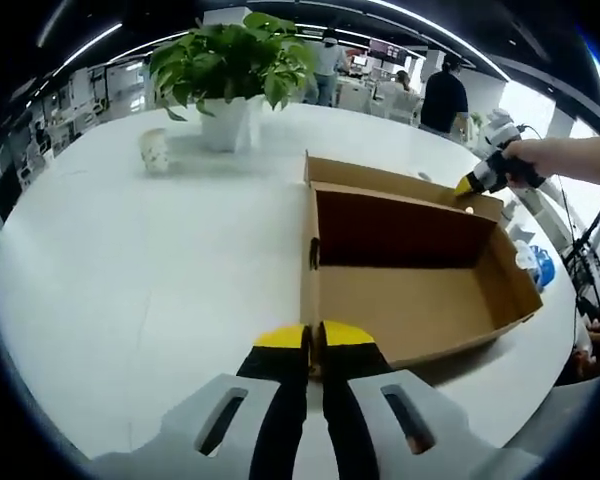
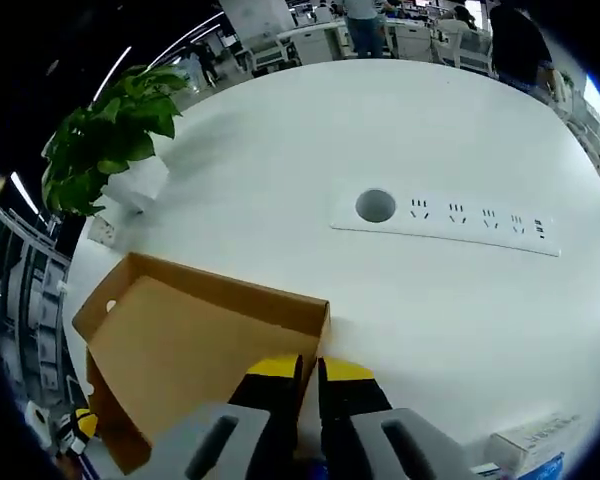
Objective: Operate the shoe box by opening the lid, removing the specified soft item, and placing it in the target area until the item is outside and the box remains undamaged.
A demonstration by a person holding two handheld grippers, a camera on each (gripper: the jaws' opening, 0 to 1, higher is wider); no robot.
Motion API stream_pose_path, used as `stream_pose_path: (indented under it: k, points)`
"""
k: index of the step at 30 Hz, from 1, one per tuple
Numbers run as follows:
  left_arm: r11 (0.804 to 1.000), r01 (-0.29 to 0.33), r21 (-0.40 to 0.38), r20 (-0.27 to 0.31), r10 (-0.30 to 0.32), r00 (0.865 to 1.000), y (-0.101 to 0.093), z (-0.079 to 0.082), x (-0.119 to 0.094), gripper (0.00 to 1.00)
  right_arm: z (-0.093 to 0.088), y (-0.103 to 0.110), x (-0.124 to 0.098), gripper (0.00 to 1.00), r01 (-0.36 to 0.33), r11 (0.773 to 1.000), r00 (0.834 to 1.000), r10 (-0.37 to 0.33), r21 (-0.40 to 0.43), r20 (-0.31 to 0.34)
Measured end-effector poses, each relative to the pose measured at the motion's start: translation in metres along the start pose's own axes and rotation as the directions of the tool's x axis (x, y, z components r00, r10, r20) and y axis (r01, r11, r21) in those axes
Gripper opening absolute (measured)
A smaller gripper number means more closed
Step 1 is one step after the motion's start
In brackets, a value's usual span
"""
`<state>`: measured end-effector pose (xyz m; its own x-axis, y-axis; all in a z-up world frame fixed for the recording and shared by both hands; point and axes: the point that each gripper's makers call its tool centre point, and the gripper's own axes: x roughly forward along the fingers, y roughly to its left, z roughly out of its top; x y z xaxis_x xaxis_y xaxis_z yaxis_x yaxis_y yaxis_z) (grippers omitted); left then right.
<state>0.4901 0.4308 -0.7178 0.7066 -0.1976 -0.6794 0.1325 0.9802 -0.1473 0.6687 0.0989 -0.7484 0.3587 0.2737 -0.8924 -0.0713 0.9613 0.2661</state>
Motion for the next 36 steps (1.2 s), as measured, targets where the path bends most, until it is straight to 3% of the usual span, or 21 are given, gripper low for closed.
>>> stream_pose_path:
  k: [8,20,36]
  points:
    - [1.0,0.0,-0.01,0.002,0.0,1.0,-0.001,0.0,0.001,0.02,0.001,0.0,-0.003,0.0,0.034,0.998,0.999,-0.034,-0.047,-0.004]
    - [1.0,0.002,-0.016,0.002,-0.001,1.0,-0.002,0.001,0.002,0.01,0.006,0.0,-0.012,0.0,0.049,0.998,0.999,-0.049,-0.026,0.015]
    - [0.999,0.005,-0.043,-0.005,-0.005,1.0,0.0,-0.001,0.001,0.01,0.02,0.012,-0.034,0.0,0.047,0.998,0.996,-0.044,-0.039,0.084]
